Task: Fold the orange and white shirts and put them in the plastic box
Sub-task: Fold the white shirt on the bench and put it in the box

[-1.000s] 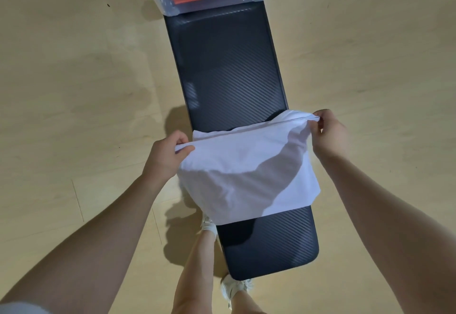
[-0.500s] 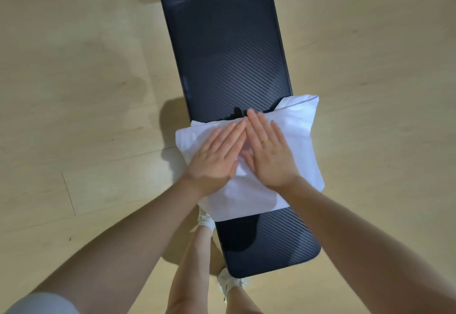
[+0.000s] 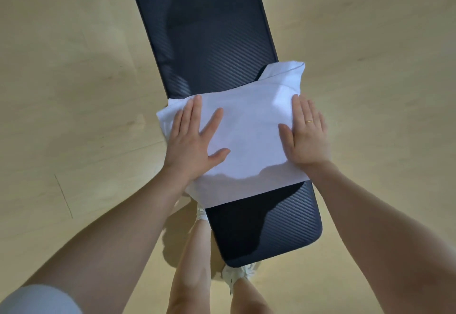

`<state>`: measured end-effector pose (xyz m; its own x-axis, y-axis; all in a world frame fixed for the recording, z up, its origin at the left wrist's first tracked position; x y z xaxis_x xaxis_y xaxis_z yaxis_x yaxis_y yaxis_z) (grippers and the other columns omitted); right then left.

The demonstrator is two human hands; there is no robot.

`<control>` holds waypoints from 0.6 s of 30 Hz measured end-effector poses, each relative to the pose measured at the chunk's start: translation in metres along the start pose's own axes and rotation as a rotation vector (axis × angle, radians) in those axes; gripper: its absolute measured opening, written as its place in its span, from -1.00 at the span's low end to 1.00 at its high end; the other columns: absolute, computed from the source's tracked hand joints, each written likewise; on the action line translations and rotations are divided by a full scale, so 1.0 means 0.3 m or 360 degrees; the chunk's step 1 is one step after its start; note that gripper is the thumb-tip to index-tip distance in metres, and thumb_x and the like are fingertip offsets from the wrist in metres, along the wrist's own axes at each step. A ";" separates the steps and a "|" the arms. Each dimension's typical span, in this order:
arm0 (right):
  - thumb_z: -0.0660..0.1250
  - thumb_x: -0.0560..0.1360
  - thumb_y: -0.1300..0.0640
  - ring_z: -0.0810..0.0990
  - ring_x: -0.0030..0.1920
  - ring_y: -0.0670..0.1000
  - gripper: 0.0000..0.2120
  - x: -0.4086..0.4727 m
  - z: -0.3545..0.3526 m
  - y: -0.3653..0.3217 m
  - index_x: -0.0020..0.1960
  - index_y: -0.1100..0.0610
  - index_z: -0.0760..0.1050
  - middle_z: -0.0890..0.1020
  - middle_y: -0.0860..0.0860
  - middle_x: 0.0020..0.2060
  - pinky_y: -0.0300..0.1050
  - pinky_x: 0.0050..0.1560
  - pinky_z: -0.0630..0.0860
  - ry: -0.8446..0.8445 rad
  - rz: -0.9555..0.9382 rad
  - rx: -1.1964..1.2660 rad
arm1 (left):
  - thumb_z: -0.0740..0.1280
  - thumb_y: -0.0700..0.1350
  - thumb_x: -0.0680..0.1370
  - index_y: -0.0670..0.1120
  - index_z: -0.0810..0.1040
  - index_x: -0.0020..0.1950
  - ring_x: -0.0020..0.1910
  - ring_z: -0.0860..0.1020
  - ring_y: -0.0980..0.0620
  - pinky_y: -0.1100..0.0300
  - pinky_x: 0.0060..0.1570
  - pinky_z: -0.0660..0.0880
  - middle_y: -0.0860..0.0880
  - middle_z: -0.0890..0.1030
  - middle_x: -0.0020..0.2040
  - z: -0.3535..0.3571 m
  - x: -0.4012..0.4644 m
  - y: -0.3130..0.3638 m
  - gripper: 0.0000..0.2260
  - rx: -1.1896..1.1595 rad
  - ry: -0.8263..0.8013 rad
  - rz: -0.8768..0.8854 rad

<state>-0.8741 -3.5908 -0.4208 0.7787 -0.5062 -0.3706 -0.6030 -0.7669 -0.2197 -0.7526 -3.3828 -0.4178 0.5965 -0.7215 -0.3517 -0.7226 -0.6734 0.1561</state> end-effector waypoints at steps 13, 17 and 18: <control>0.06 0.60 -0.07 0.19 0.47 0.15 -0.37 -0.298 -0.084 0.128 0.53 0.19 -0.08 0.08 0.12 0.52 0.02 0.39 0.23 -0.0536 0.0859 0.0745 | 0.12 -0.01 0.60 -0.09 0.07 0.51 0.50 0.02 -0.22 -0.04 0.45 0.03 -0.23 -0.02 0.54 -0.195 0.083 0.090 -0.49 -0.0054 -0.0372 0.0024; 0.10 0.60 0.05 0.32 0.38 0.18 -0.52 -0.347 -0.180 0.143 0.46 0.23 0.17 0.26 0.18 0.44 -0.03 0.29 0.30 -0.0535 0.1016 0.0811 | 0.10 -0.02 0.61 -0.13 0.16 0.47 0.50 0.05 -0.17 -0.01 0.43 0.08 -0.19 0.03 0.53 -0.289 0.143 0.151 -0.55 0.0049 -0.0595 0.0132; 0.09 0.60 0.05 0.38 0.32 0.18 -0.56 -0.364 -0.209 0.146 0.41 0.24 0.26 0.35 0.19 0.38 -0.05 0.23 0.32 -0.0545 0.1049 0.0827 | 0.09 -0.02 0.60 -0.13 0.21 0.44 0.47 0.11 -0.16 -0.01 0.40 0.14 -0.17 0.12 0.51 -0.314 0.155 0.163 -0.57 0.0073 -0.0700 0.0141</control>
<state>-0.9747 -3.5937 -0.3333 0.2038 -0.5707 -0.7955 -0.9751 -0.0461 -0.2168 -0.7271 -3.4644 -0.3397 0.3337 -0.6323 -0.6992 -0.7846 -0.5974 0.1658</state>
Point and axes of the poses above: each hand's wrist, its own x-axis towards the middle knuckle, its own z-axis out of the palm, y = z × x, the point moved 5 cm from there along x, towards the middle knuckle
